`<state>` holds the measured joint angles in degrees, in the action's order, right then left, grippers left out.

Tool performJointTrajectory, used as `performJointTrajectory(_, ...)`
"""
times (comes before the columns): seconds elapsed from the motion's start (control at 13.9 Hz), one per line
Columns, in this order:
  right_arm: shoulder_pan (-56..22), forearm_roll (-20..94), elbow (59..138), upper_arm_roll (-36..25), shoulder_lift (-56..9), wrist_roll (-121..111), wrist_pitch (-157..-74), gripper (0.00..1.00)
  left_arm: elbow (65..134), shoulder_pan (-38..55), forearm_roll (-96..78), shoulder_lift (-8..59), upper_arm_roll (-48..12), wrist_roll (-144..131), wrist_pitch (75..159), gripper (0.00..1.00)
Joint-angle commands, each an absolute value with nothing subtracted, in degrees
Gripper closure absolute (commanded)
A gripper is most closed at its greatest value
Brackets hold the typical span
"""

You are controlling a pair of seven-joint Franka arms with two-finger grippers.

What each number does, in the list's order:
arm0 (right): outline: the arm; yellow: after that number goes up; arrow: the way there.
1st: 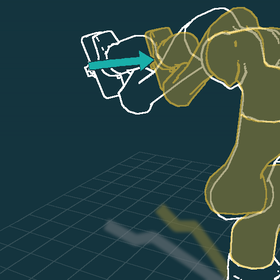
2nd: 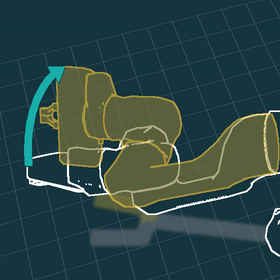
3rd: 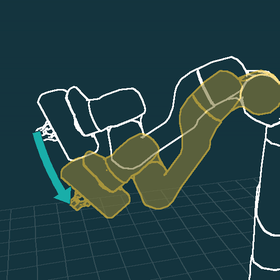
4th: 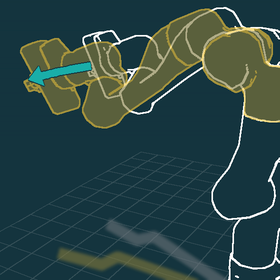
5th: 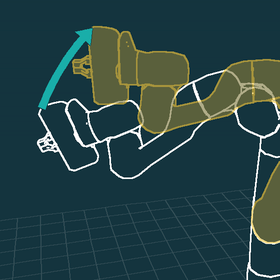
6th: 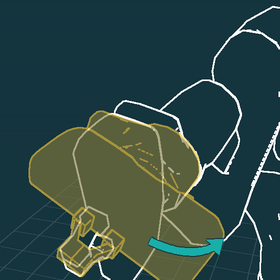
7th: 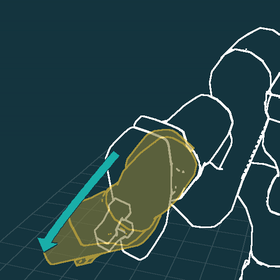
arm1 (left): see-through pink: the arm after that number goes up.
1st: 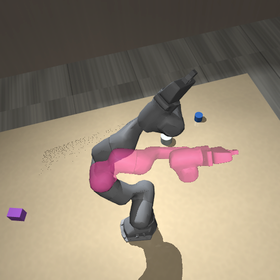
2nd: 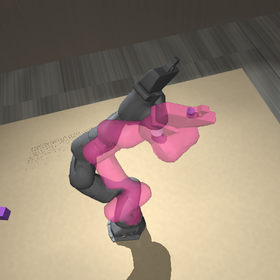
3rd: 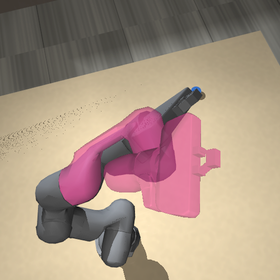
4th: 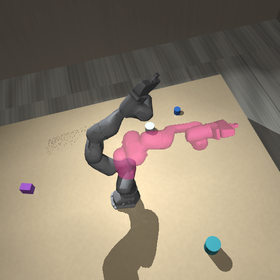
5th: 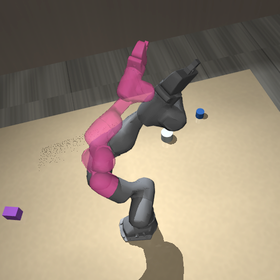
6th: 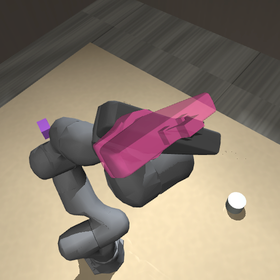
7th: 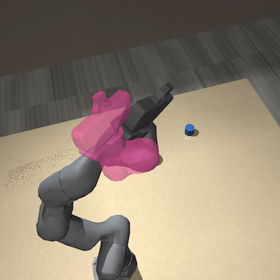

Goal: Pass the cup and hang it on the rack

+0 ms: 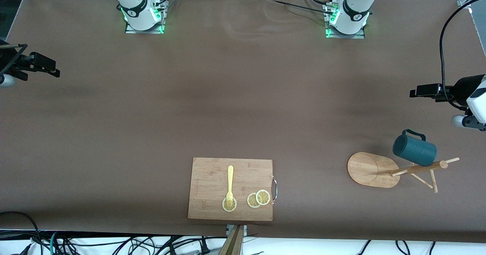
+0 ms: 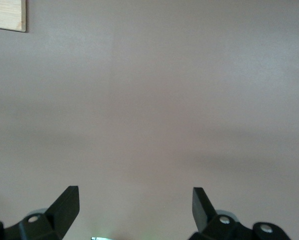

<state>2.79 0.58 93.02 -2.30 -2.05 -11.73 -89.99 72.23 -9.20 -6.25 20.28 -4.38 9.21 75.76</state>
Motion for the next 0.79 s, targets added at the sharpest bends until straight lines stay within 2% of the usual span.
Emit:
performJointTrajectory(0.0,3.34,1.49,92.73,-1.85,-1.58,-11.69,-89.21,0.00,72.25,-8.88,-3.78,16.97,-4.48,8.70,78.22,0.00)
performJointTrajectory(0.29,3.34,1.49,92.72,-1.85,-1.58,-11.69,-89.21,0.00,73.03,-7.83,-1.15,12.84,-4.48,4.85,78.05,0.00)
performJointTrajectory(0.57,3.34,1.49,92.72,-1.85,-1.58,-11.69,-89.21,0.00,78.82,-7.21,-1.58,7.40,-5.01,0.02,77.70,0.00)
performJointTrajectory(0.72,3.34,1.49,92.72,-1.85,-1.58,-11.69,-89.21,0.00,80.24,-7.38,-1.85,7.29,-5.27,-0.97,77.70,0.00)
